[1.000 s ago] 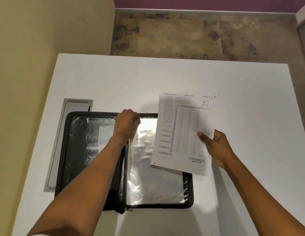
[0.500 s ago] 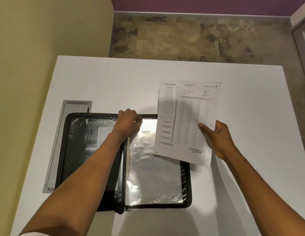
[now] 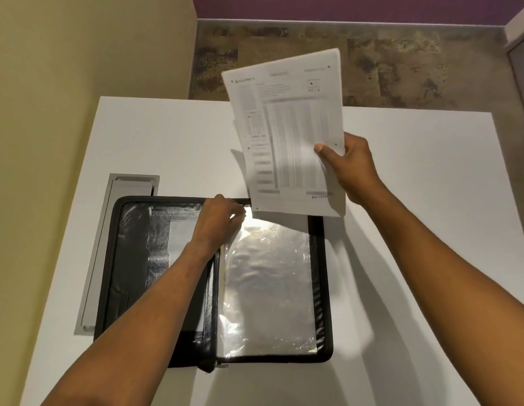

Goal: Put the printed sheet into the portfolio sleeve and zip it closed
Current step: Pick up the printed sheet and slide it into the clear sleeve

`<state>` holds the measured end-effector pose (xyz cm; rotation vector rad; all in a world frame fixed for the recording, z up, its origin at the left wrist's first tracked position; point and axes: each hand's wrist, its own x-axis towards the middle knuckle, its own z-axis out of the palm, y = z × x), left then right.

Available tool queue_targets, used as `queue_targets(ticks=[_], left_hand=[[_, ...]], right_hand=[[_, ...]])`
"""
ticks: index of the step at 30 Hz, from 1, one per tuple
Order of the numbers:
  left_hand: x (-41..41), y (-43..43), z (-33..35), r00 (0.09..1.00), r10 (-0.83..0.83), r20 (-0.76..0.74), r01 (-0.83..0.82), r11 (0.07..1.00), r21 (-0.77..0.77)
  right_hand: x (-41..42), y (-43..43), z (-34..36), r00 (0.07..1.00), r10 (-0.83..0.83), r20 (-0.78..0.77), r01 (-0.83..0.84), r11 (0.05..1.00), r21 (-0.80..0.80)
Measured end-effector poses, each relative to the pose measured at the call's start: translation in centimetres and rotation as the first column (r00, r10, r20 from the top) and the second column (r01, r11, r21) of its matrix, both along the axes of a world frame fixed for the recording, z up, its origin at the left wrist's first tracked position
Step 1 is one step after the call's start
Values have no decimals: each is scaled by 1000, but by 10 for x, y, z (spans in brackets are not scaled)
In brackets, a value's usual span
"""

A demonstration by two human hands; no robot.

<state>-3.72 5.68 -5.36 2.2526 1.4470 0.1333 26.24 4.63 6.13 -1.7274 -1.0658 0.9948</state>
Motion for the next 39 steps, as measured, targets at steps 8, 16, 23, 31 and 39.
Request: queue_targets(ticks=[8,16,23,31,39], left_hand=[[-6,1,0,999,5,50,-9,997,82],[-9,7,-3,992,-67,111,57,994,89],[-2,4,-1,994,-35,99,29,998,63],[40,-15,-5,992,15,122,-10,999,-43],[114,-37,9,992,-48,115,59,994,-91]], right_hand=[[-19,58,7,981,187,57,-184,981,-60],[-29,80,-10,949,314,19,-309,942,-130],[-34,84,-41,929,357,-94,-368,918,-148],[-31,88,-79,931,300,-208,-345,910,-232],[-24,88,-117,925,218,-311,-310,907,-286]])
